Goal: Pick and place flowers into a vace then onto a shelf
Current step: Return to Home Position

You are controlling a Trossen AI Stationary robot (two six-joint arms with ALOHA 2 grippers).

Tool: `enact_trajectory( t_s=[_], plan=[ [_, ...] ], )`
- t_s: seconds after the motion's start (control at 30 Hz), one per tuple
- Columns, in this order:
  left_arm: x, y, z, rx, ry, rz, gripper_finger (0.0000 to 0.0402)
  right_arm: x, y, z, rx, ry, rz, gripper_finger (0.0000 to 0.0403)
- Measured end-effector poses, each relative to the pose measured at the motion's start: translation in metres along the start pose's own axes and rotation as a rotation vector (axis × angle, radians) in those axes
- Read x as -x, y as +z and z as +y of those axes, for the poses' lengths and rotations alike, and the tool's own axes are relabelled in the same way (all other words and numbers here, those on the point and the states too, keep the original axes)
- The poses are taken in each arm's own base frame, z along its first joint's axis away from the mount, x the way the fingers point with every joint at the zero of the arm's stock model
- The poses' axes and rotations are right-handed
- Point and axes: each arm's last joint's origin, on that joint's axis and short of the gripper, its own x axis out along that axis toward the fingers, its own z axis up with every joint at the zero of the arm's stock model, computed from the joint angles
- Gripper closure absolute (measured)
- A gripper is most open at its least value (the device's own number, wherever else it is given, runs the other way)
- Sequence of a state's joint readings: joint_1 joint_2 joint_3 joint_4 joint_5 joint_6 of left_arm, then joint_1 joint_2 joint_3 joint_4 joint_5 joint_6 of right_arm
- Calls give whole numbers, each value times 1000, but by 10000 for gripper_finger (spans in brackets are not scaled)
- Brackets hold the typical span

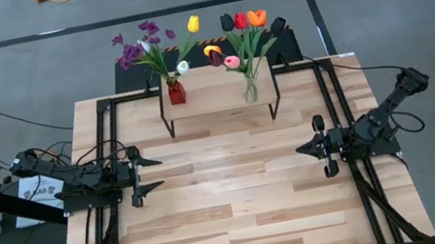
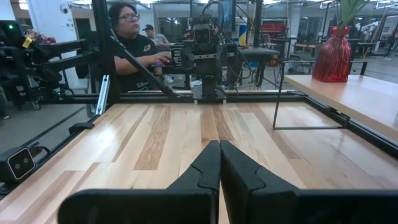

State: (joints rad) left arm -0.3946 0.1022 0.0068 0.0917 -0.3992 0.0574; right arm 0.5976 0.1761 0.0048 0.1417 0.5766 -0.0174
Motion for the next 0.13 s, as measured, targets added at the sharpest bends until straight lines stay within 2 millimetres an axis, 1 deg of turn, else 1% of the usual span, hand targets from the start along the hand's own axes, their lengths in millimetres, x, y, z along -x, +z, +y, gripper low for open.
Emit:
enact_trajectory(
  t_s=[0.13],
  plan=[
    [0, 0, 0, 0, 0, -1, 123, 0, 0, 0, 0, 0, 0, 403]
  ],
)
